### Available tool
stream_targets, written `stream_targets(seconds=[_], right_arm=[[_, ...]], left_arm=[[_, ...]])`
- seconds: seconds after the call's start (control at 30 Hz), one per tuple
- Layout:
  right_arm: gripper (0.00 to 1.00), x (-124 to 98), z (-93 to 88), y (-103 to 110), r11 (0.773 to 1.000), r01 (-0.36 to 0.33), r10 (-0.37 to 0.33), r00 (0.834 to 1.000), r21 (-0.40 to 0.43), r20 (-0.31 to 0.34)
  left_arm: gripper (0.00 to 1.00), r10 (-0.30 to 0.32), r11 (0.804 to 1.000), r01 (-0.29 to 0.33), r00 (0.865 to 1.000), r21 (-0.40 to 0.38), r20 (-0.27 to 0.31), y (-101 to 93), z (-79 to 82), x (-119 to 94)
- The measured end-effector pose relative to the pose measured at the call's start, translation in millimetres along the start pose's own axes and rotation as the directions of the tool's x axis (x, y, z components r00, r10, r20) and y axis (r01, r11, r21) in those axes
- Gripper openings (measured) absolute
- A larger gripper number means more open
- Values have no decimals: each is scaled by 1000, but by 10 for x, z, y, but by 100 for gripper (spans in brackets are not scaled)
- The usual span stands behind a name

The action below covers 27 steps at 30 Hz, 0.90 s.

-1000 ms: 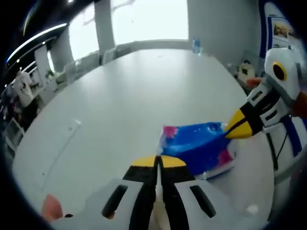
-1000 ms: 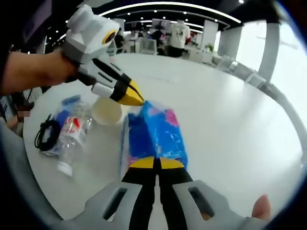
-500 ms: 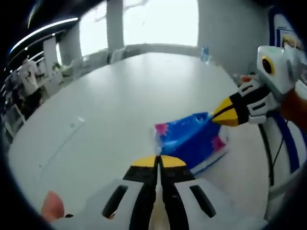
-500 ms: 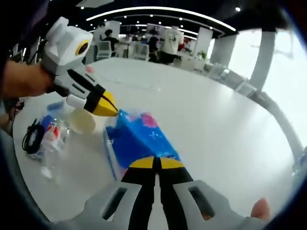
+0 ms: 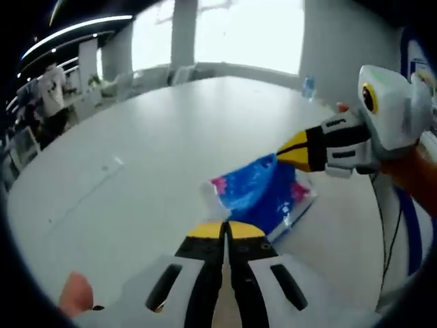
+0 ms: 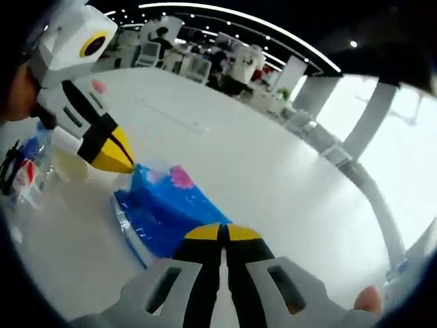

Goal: Arrange the tabletop items into an orderly group along one side of the table until the central work area is clear of visible clutter.

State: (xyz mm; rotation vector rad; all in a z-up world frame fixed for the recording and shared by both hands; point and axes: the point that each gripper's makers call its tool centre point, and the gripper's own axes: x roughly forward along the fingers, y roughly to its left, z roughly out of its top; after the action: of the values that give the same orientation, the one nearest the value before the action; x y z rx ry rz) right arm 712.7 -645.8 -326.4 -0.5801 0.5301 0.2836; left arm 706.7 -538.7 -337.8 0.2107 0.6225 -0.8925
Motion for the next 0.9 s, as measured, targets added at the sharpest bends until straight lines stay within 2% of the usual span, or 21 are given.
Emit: stream_targets(seconds=[0.2, 0.37, 0.43, 0.5, 0.67, 0.73, 0.9], right_arm=[[2, 210, -11, -77, 1000, 1, -1, 1000, -4, 4], [2, 354, 37, -100, 1000, -3, 3, 999, -3, 32], [2, 421, 52, -104, 1000, -9, 9, 999, 9, 36], [3, 461, 79, -115, 999, -13, 12, 999, 29, 44], [5, 519, 109, -134, 998, -21, 18, 998, 55, 56], [4, 538, 114, -127, 998, -30, 27, 998, 56, 60], [10, 563, 99, -146, 995, -36, 31, 998, 92, 63]], left_arm=[[0, 27, 999, -28, 1000, -35, -14, 34, -49, 98], [0, 62, 998, -62, 998, -5, -5, 29, -35, 141], [0, 79, 997, -79, 997, -23, -3, 54, -36, 161], [0, 86, 995, -86, 996, -54, 0, 65, -41, 175], [0, 118, 991, -118, 993, -69, -5, 106, -64, 179], [0, 123, 987, -123, 992, -106, -5, 109, -76, 187], [0, 159, 983, -158, 987, -98, 5, 109, -57, 181]])
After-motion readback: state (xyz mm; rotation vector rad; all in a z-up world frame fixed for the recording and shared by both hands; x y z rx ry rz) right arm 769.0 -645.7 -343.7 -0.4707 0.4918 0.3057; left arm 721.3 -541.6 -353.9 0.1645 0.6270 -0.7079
